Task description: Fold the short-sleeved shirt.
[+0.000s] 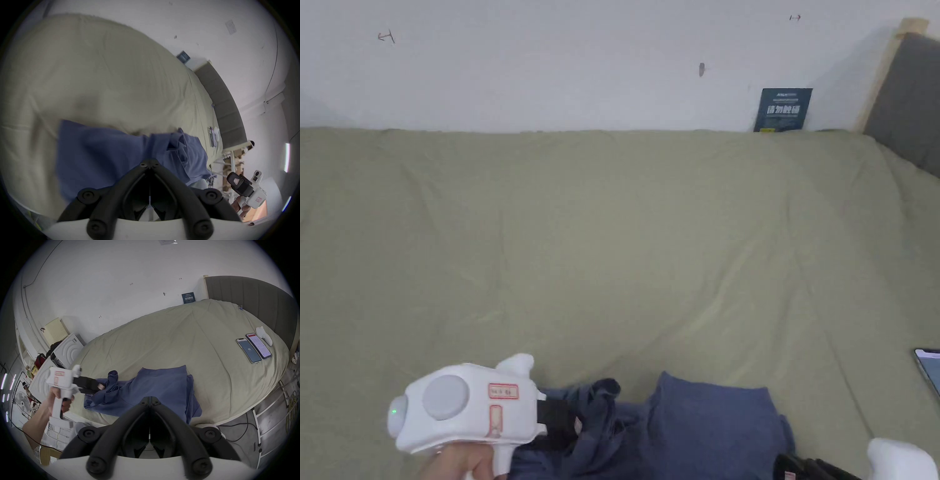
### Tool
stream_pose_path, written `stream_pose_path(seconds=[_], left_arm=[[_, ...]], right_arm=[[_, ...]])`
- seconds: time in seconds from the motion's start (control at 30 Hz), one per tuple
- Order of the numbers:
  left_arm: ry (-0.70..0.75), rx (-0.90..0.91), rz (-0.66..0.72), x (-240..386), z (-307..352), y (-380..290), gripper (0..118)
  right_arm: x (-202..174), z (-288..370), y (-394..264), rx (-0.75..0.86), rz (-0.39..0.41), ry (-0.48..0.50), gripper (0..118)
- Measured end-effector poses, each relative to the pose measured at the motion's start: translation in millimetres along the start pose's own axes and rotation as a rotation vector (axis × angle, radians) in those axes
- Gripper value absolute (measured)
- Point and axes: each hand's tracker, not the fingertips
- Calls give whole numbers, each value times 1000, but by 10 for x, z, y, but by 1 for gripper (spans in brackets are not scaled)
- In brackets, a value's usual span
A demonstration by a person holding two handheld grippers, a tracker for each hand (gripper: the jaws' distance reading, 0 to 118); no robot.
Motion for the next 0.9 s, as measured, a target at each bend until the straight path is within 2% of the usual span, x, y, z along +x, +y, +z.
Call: stream_pose_path(seconds=[0.07,0.1,0.17,0.3,0.43,0.53,0.67,0.77,0.87,0.9], left_arm=[[-105,-54,33,106,-283,-139,0],[-113,-25,2,123,-367,-154,0],[-170,-39,33,109,-458,-171,0],[-193,-27,59,-13,-398,-145,0],[-104,8,-5,151,-45,-70,0],[-76,113,-69,203,544,-14,0],[99,217,-88,-51,1323,-45,0],[243,213,-106,-322,1525,-120,0],[181,202,-19,-582,1545,-168,0],[154,214,-1,-646,1512,-160,12]], right_arm=[[43,15,-3,-5,-5,-15,0],[63,28,-9,-3,-10,-22,0],[117,25,-12,-9,-25,-26,0],[161,-41,-25,-31,-29,-44,0],[118,-65,6,-33,-29,-32,0],[38,-95,61,-25,-10,-19,0],[-107,-145,120,-17,37,8,0],[-199,-193,146,-17,56,25,0],[-265,-247,150,-24,64,36,0],[-283,-262,146,-27,66,39,0]])
